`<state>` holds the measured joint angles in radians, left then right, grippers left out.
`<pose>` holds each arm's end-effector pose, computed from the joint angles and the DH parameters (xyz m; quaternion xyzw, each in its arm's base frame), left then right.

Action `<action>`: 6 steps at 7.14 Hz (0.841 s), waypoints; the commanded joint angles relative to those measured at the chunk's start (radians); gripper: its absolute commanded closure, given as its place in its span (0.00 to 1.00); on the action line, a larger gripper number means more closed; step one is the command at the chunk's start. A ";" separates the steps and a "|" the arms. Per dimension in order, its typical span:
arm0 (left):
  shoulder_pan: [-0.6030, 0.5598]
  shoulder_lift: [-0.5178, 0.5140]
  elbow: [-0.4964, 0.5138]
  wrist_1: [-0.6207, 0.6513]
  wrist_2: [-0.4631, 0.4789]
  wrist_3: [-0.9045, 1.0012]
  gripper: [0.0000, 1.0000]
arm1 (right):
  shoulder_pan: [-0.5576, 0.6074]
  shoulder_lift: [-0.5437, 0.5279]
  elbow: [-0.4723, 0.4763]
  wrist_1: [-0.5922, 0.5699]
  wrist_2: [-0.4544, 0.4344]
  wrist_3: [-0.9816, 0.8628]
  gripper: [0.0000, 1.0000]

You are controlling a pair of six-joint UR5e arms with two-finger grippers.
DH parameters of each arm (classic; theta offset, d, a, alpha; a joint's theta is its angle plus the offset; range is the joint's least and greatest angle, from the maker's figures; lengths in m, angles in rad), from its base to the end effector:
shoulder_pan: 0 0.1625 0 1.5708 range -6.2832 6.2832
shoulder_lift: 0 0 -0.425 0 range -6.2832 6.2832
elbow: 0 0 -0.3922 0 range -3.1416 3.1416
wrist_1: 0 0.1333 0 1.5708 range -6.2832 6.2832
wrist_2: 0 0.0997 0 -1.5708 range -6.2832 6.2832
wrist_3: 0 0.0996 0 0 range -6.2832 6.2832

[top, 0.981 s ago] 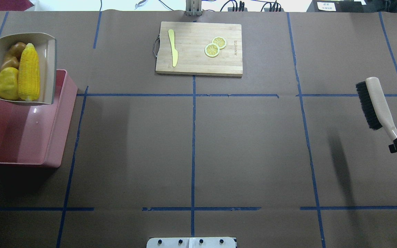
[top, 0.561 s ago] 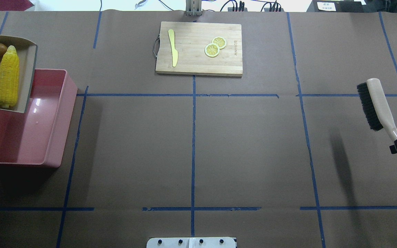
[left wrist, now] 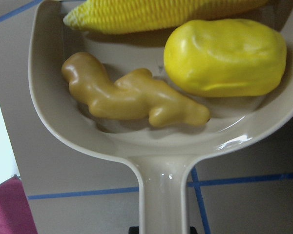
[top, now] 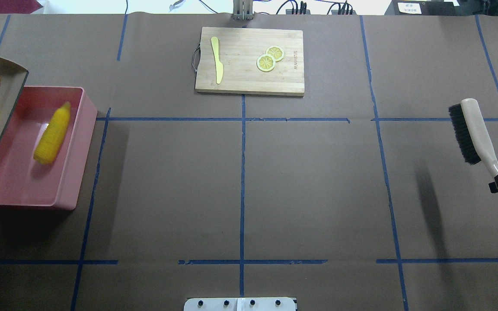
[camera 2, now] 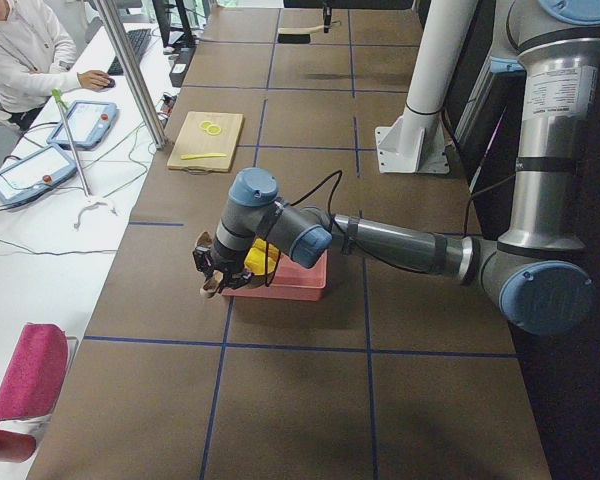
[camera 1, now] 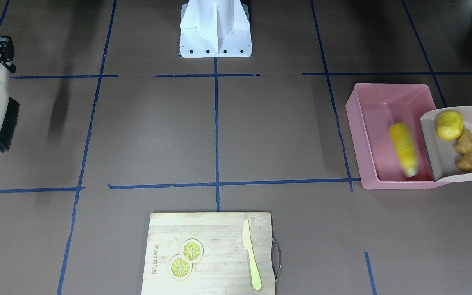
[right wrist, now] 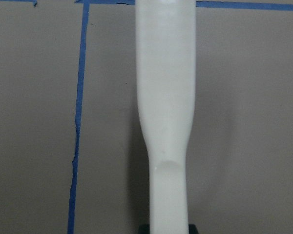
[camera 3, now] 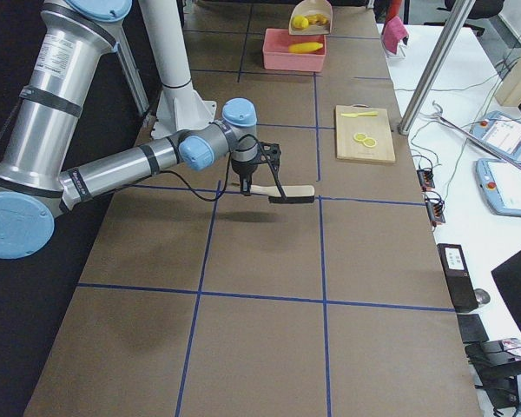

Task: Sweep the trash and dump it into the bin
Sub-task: 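Tilt the dustpan with the left gripper to dump items into the bin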

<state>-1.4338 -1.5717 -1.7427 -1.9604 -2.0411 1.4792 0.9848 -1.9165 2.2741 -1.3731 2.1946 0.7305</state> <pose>-0.0165 -0.5256 0.5420 0.3505 0.0075 0.7201 0.5987 -0.1314 -0.3337 0.4412 0.0258 -0.3930 -0.0178 0.9190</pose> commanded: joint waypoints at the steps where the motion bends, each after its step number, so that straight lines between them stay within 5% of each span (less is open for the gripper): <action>1: 0.004 -0.008 -0.003 0.047 0.044 0.140 0.94 | 0.000 0.001 0.001 0.000 0.001 0.003 0.99; 4: 0.007 -0.013 0.003 0.063 0.065 0.200 0.94 | -0.002 0.002 0.001 0.000 0.001 0.004 0.98; 6: 0.006 -0.083 -0.041 0.196 0.018 0.035 0.94 | -0.002 0.001 -0.001 0.009 0.001 0.004 0.98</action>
<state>-1.4284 -1.6186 -1.7558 -1.8409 -1.9913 1.6226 0.9822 -1.9148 2.2741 -1.3707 2.1951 0.7348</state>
